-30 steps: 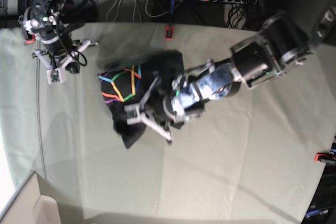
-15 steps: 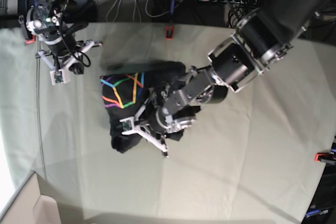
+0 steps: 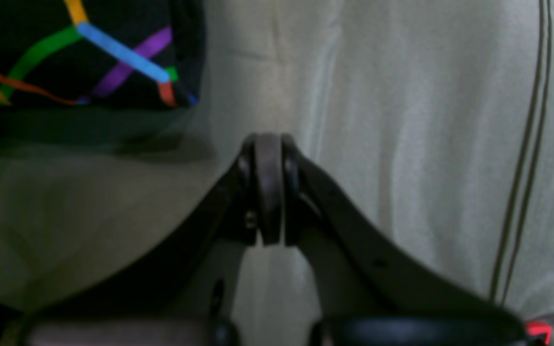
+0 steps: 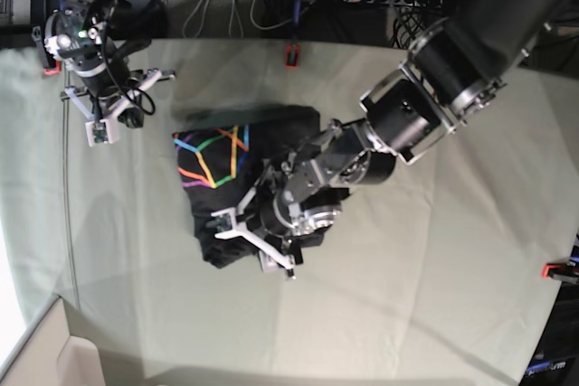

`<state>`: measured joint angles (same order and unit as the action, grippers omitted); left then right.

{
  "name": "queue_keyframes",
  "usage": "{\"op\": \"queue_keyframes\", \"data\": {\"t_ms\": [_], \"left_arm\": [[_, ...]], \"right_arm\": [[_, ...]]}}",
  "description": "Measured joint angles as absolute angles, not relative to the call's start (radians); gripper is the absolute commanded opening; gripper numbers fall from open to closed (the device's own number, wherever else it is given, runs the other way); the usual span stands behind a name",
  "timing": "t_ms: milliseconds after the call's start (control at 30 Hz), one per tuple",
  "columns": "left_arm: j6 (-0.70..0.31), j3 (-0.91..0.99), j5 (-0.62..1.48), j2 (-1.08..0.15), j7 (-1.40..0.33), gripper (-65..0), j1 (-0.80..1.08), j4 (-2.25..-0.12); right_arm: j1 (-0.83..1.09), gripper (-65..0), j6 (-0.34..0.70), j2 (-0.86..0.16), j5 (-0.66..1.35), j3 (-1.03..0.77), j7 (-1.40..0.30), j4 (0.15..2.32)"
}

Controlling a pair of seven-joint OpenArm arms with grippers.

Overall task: Layout the t-shirt on the table in an organized manner, then fold the t-shirt properly
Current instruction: 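Grasp the stack edge with the left gripper and fold it under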

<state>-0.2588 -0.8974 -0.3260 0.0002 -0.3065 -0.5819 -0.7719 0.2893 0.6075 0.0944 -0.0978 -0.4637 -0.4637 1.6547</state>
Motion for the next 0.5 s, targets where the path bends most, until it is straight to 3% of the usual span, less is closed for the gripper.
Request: {"op": "queue_keyframes", "data": {"t_ms": [200, 333, 500], "left_arm": [[-0.269, -0.871, -0.322, -0.028, -0.306, -16.9, -0.585, -0.94], [-0.272, -0.749, -0.327, -0.053, -0.336, -16.9, -0.575, -1.079], [-0.274, -0.52, -0.314, -0.106, -0.508, -16.9, -0.469, -1.304]], "right_arm": [[0.289, -65.0, 0.608, 0.094, -0.098, -0.463, -0.463, 1.655], [0.292, -65.0, 0.607, 0.091, -0.098, -0.462, -0.463, 1.655], [0.27, -65.0, 0.609, 0.094, -0.099, -0.463, -0.471, 1.657]]}}
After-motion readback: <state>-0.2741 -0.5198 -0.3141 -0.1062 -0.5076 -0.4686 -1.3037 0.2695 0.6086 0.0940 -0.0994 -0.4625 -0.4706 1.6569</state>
